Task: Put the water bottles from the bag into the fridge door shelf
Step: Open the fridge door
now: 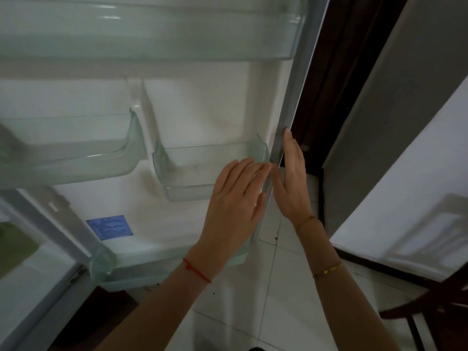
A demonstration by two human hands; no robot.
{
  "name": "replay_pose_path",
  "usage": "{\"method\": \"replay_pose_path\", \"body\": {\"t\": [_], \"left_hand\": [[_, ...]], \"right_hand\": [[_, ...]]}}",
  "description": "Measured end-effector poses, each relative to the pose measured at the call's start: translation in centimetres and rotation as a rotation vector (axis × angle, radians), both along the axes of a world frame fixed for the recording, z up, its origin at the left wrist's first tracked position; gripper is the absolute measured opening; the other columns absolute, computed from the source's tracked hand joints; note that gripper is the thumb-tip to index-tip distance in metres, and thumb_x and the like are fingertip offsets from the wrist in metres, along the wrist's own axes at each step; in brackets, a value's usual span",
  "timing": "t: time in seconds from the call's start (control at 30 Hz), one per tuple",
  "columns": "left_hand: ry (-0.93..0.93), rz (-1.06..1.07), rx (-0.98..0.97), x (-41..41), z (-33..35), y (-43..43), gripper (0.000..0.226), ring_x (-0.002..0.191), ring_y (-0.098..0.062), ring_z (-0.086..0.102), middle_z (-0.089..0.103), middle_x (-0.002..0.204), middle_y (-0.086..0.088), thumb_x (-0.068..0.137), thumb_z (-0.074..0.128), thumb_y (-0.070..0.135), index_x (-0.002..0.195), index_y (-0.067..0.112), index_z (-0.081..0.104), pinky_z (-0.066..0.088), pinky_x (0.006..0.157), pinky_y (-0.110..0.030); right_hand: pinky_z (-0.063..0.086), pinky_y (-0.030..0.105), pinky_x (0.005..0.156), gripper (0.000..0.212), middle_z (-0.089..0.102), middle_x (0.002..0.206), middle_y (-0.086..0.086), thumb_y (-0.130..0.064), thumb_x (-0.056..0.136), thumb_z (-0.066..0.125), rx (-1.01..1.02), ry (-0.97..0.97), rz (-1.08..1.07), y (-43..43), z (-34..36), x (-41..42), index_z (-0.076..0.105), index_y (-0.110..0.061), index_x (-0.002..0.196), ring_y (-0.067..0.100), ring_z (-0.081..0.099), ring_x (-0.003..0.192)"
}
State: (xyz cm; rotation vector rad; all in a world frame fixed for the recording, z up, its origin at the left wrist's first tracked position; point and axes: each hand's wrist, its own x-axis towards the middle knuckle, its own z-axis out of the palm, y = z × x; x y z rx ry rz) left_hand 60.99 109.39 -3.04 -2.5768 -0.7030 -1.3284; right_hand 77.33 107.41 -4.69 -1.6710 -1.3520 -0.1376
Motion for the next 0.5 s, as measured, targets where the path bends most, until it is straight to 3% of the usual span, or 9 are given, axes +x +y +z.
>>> {"method": "replay_pose_path", "body": {"t": [0.5], "left_hand": [[0.027, 0.197, -0.154, 5.9, 0.9, 6.3, 0.050, 0.137, -0.030, 0.049, 0.059, 0.138, -0.013, 0.090, 0.059, 0.025, 0.137, 0.008, 0.056, 0.021, 0.124, -0.045]], "right_hand": [[0.014, 0.047, 0.124, 0.056, 0.014, 0.164, -0.011, -0.033, 0.105, 0.028, -0.121, -0.021, 0.145, 9.6, 1.4, 5.7, 0.006, -0.031, 0.156, 0.024, 0.012, 0.151]]}}
